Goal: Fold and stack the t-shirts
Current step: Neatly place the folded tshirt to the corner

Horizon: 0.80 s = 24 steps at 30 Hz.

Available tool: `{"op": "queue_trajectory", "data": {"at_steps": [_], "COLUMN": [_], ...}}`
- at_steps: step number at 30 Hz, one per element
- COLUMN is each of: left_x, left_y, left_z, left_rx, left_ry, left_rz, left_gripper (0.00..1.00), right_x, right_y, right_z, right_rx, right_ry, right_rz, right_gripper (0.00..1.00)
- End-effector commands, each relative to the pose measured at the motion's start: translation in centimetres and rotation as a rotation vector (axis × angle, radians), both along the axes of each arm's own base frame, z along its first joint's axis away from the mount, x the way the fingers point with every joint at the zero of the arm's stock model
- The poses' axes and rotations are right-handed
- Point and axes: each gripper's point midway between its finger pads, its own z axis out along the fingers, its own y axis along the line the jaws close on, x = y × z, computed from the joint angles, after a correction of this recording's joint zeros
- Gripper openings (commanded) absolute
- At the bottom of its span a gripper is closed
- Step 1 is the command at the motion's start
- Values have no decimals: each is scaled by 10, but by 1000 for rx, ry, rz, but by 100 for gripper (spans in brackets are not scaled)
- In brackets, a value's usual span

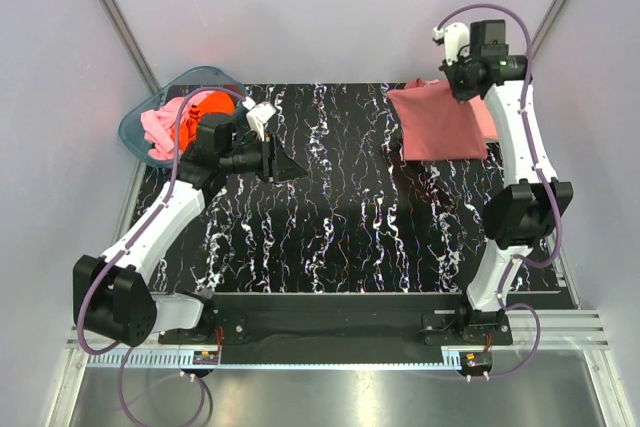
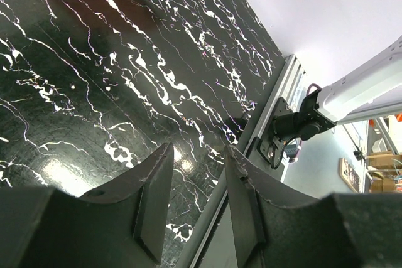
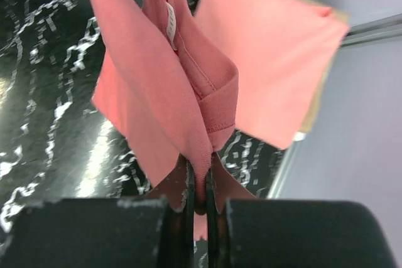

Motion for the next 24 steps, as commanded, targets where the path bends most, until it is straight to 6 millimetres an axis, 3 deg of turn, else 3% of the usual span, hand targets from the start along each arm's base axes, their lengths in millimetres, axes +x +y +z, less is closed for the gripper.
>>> {"op": "queue_trajectory", "data": {"at_steps": [1,3,6,7,8,9,10,11,12,17,19,24], "left_x": [0,0,-1,-1,-1,0,-1,-1,0,0,0,2], "left_y": [-3,-3,-3,-4,-4,-3,-3,-4,-4,-5,-5,-6], "left_z": [4,4,4,5,4,4,3,2,2,-2,-3,-9], "left_rx": [-28,-30,-31,-32,-31,-31,-30,-31,-32,-29,-31,-27], "left_ry": [-33,-26,-25,-26,-25,-23,-20,-14,-16,-3,4,26], "left_rz": [-32,-35,-36,-37,-37,-36,-39,-41,-41,-45,-51,-52], "left_gripper": [43,43,43,43,43,43,43,43,43,43,43,43], "right_x": [17,25,39,46,49,53,58,67,73,106,114,119], "right_y": [-17,-26,-33,-34,-50,-54,-65,-71,-71,-112,-116,-115], "right_z": [42,37,46,35,34,32,42,28,26,4,9,-3], "right_rx": [-74,-76,-74,-77,-84,-86,-87,-88,-72,-121,-119,-81], "right_ry": [-125,-114,-146,-127,-125,-125,-156,-136,-140,-161,-196,-186], "right_rz": [1,-2,-4,-4,-28,-35,-55,-63,-50,-96,-92,-68], "right_gripper": [0,0,0,0,0,0,0,0,0,0,0,0]}}
